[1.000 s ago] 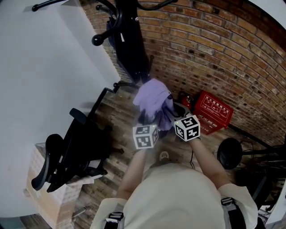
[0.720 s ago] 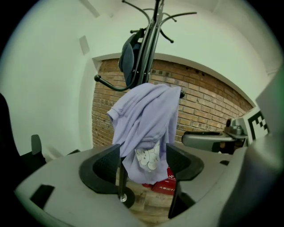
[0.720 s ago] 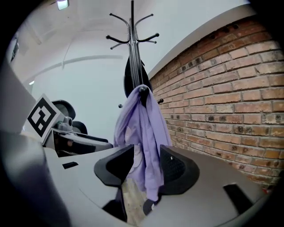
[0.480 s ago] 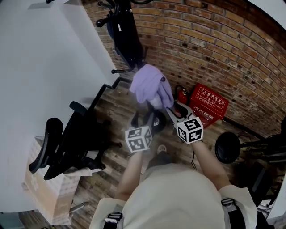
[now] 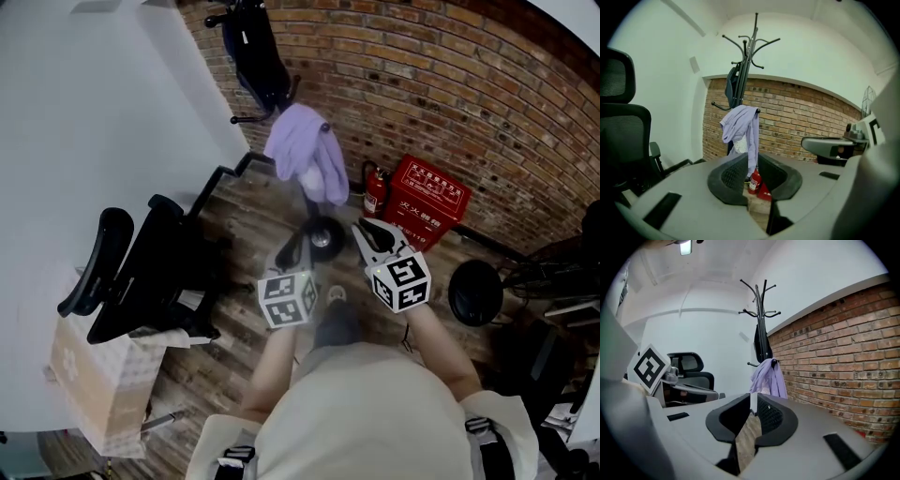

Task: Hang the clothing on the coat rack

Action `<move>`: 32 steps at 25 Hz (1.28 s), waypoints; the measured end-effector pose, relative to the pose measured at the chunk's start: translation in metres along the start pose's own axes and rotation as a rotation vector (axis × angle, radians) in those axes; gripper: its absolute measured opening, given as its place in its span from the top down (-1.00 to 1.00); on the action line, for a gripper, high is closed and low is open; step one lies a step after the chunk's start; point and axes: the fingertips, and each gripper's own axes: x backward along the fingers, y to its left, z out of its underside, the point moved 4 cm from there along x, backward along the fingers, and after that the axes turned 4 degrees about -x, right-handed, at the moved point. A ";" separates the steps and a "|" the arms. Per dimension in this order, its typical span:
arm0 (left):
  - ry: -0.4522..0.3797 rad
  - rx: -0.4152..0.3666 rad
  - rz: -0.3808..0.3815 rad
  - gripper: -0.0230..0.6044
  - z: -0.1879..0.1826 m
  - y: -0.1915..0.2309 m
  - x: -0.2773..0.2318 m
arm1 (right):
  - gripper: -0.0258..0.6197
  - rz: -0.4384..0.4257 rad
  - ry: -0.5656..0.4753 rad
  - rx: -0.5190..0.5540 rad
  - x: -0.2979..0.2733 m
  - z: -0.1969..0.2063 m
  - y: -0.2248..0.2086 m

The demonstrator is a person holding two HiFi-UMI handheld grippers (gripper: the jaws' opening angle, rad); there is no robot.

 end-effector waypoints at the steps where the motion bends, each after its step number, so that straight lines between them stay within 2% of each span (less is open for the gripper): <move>1: -0.009 0.000 0.004 0.74 0.001 -0.005 0.010 | 0.83 0.008 -0.005 0.002 0.010 -0.001 0.004; 9: -0.074 0.023 0.045 0.87 0.002 -0.037 0.074 | 0.88 0.022 -0.074 0.000 0.079 -0.010 0.029; 16: -0.079 -0.001 0.070 0.89 0.002 -0.050 0.111 | 0.91 0.039 -0.100 0.029 0.113 -0.016 0.047; 26: -0.090 0.000 0.066 0.91 0.006 -0.048 0.125 | 0.92 0.028 -0.120 0.043 0.123 -0.020 0.066; 32: -0.097 -0.003 0.070 0.91 0.004 -0.043 0.128 | 0.92 0.050 -0.132 0.060 0.121 -0.024 0.072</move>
